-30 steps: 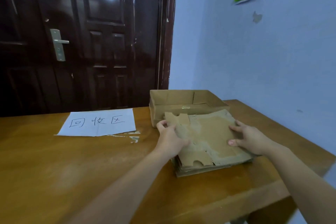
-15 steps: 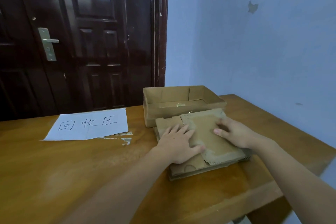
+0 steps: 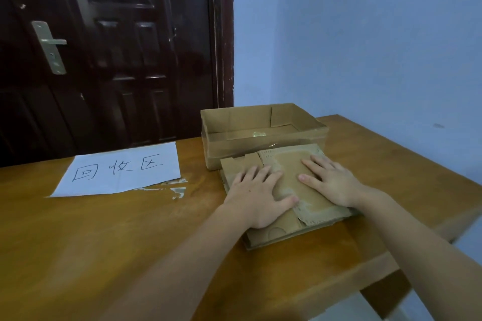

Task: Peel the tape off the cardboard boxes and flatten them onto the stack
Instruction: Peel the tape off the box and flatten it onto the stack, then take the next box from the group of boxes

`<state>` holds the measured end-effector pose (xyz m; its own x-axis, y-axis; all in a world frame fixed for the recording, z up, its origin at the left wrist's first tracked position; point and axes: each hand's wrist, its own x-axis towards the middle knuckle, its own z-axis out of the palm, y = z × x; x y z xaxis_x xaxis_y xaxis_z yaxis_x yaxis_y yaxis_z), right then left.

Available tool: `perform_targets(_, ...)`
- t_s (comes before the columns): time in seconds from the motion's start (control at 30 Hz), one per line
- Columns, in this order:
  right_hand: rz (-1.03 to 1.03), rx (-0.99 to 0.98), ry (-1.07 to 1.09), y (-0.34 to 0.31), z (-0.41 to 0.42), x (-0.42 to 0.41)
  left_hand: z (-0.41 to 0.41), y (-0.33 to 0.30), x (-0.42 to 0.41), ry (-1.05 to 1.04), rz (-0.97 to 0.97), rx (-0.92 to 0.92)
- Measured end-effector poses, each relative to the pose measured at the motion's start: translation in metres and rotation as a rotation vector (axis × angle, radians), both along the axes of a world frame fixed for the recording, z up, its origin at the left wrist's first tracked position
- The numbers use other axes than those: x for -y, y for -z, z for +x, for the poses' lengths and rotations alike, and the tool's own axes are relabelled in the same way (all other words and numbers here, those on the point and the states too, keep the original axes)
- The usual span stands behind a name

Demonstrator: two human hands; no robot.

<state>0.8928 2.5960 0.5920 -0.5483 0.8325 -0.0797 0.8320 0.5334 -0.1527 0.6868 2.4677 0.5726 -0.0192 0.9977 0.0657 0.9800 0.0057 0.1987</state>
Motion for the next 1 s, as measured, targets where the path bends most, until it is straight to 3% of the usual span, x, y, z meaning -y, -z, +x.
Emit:
perform_targets(0.33, -0.099, 0.079, 0.046, -0.022, -0.008, 0.014, -0.014, -0.015, 0.010, 0.097, -0.045, 0.018)
perform_targets(0.5, 0.037, 0.204, 0.035, -0.054, -0.028, 0.039, -0.054, -0.027, 0.047, 0.142, -0.079, -0.056)
perform_targets(0.6, 0.158, 0.041, -0.075, -0.076, -0.068, 0.066, -0.095, -0.035, 0.088, 0.065, -0.015, -0.074)
perform_targets(0.7, 0.105, -0.220, -0.266, -0.086, -0.136, 0.111, -0.143, -0.046, 0.138, -0.055, 0.050, -0.071)
perform_targets(1.0, 0.055, -0.216, -0.789, -0.077, -0.364, 0.251, -0.303, -0.067, 0.314, -0.518, 0.181, -0.194)
